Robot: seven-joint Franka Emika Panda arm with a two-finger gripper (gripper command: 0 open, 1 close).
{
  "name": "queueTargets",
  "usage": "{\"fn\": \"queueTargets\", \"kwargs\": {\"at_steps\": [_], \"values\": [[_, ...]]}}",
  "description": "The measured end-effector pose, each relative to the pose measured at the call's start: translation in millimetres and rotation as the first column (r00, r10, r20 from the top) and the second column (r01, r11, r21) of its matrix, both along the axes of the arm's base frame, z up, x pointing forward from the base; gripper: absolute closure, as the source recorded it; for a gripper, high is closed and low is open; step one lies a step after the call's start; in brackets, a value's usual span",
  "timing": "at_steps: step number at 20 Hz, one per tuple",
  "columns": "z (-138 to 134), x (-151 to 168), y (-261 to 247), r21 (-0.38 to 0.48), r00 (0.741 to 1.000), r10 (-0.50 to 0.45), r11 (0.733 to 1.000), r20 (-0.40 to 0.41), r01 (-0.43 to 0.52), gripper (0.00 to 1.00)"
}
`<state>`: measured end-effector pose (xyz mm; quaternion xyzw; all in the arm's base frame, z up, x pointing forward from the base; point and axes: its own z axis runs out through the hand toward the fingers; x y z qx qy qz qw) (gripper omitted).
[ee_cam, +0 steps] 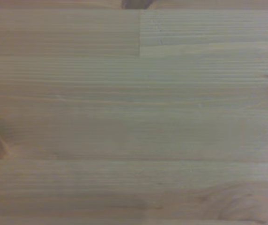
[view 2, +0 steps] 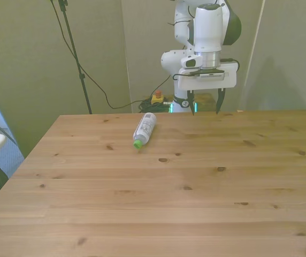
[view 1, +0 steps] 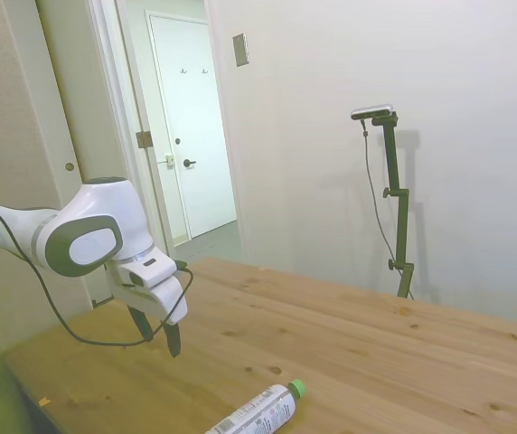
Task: Stand the water bottle
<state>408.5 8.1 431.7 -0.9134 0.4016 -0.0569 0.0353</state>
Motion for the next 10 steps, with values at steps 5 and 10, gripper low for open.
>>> {"fn": "queueTargets", "kwargs": {"at_steps": [5,10], "values": [[3,3,-8,0.001,1.0,-0.015,1.0,0.008,0.015,0.0],[18,11,-48,-0.008,0.996,-0.085,0.996,0.038,0.086,0.0]]}}
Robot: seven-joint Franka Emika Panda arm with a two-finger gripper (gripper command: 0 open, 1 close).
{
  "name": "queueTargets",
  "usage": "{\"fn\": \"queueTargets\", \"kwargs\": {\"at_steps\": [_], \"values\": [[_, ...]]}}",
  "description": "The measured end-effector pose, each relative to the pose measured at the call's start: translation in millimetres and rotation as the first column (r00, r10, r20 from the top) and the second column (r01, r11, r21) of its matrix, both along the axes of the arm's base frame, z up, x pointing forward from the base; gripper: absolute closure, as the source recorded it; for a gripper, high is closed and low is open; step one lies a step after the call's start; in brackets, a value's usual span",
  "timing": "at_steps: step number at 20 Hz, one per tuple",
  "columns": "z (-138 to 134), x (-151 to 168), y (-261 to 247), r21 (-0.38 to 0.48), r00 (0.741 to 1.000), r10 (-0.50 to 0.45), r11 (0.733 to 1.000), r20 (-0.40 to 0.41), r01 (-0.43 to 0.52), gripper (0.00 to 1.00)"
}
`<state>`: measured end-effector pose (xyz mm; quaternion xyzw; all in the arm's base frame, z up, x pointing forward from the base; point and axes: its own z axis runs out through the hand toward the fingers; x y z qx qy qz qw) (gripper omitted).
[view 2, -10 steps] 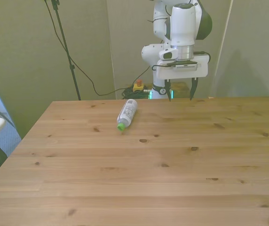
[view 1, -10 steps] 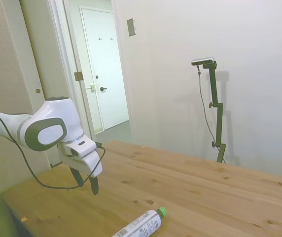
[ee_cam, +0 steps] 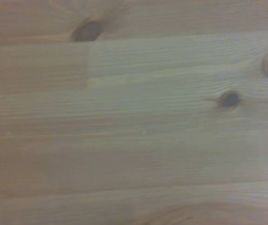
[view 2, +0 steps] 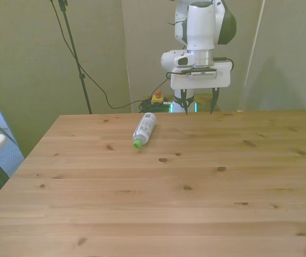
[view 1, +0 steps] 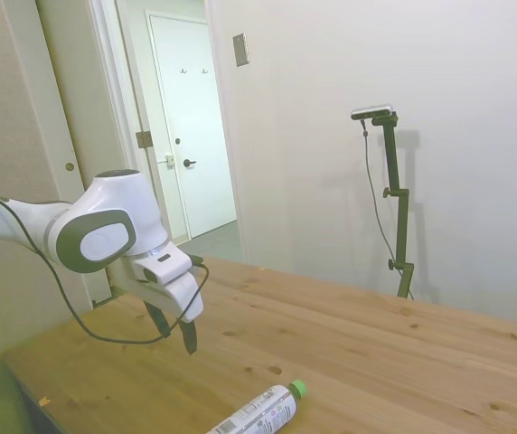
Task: Stand the water bottle
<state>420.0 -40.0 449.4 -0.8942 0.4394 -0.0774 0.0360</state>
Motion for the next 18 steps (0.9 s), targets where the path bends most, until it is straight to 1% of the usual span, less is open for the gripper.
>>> {"fn": "queueTargets", "kwargs": {"at_steps": [6,10,14,18], "values": [[13,18,-79,-0.038,0.995,-0.101,0.994,0.013,0.101,0.0],[18,34,-136,-0.069,0.988,-0.157,0.985,-0.002,0.157,0.0],[7,54,-166,-0.117,0.985,-0.168,0.98,-0.046,0.161,0.0],[-17,70,-176,-0.128,0.982,-0.167,0.979,-0.084,0.156,0.0]]}}
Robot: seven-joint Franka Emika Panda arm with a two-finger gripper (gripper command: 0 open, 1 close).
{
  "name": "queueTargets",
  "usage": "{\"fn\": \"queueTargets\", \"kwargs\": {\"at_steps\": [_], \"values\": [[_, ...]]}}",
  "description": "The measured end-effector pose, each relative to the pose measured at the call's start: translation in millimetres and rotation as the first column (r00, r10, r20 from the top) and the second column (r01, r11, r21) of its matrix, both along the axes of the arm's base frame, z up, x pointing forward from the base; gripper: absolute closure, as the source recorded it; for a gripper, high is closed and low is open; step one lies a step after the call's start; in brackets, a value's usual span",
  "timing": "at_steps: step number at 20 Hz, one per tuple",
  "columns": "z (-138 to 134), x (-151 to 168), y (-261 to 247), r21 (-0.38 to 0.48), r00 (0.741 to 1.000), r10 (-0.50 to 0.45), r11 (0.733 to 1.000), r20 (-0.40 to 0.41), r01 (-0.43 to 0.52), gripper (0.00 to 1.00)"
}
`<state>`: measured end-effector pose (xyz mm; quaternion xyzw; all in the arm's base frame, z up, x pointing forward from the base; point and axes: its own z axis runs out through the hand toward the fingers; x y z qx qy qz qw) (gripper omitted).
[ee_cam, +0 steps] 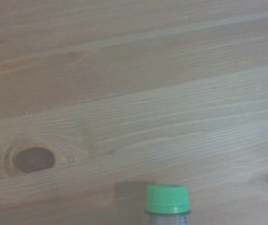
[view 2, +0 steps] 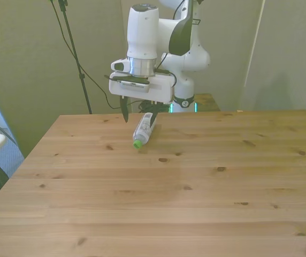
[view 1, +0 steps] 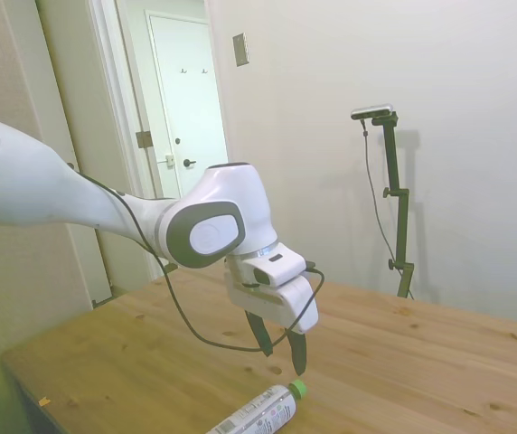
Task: Stand the water bottle
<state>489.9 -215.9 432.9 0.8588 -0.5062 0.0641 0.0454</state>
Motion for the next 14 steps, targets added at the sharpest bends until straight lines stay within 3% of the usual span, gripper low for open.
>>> {"fn": "queueTargets", "kwargs": {"at_steps": [8,13,14], "values": [[-50,24,-6,-0.033,0.998,-0.017,0.999,-0.054,0.015,0.0],[-65,31,4,-0.031,0.997,-0.014,0.999,-0.069,0.012,0.0],[-67,32,6,-0.031,0.997,-0.013,0.999,-0.071,0.011,1.0]]}}
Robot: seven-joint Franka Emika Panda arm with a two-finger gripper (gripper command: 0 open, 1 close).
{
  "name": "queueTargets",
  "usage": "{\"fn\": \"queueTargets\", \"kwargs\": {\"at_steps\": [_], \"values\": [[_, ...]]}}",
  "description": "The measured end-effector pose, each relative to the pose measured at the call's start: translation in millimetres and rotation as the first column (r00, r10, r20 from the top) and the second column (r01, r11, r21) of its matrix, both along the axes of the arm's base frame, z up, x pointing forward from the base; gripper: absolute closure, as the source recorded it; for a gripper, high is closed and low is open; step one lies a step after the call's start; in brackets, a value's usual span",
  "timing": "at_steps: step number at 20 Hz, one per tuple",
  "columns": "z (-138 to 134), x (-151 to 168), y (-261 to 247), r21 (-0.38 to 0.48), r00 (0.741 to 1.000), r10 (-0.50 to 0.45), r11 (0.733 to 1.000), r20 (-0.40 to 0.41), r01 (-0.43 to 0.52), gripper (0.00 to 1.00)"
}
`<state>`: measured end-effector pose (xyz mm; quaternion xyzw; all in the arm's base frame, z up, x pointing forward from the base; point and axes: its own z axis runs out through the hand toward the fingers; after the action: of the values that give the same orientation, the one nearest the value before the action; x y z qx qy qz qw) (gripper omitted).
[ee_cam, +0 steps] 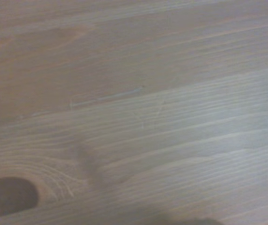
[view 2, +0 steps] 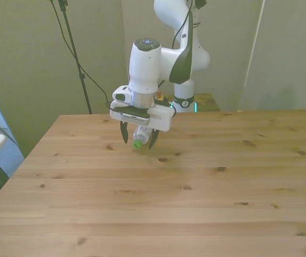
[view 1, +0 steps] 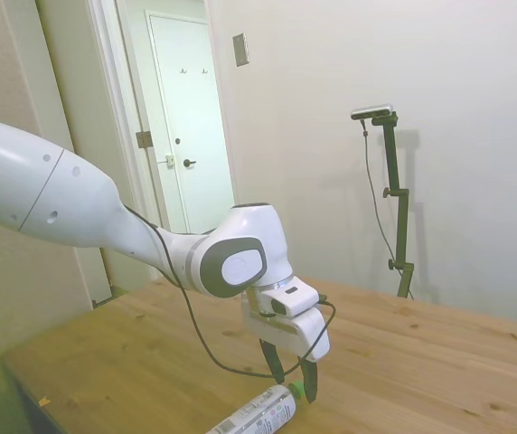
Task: Stand the water bottle
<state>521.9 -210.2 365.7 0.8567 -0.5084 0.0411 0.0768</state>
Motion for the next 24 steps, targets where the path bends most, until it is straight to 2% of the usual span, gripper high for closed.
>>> {"fn": "queueTargets", "kwargs": {"at_steps": [24], "values": [[-10,-5,-10,0.0,1.0,-0.016,1.0,-0.014,0.016,1.0]]}}
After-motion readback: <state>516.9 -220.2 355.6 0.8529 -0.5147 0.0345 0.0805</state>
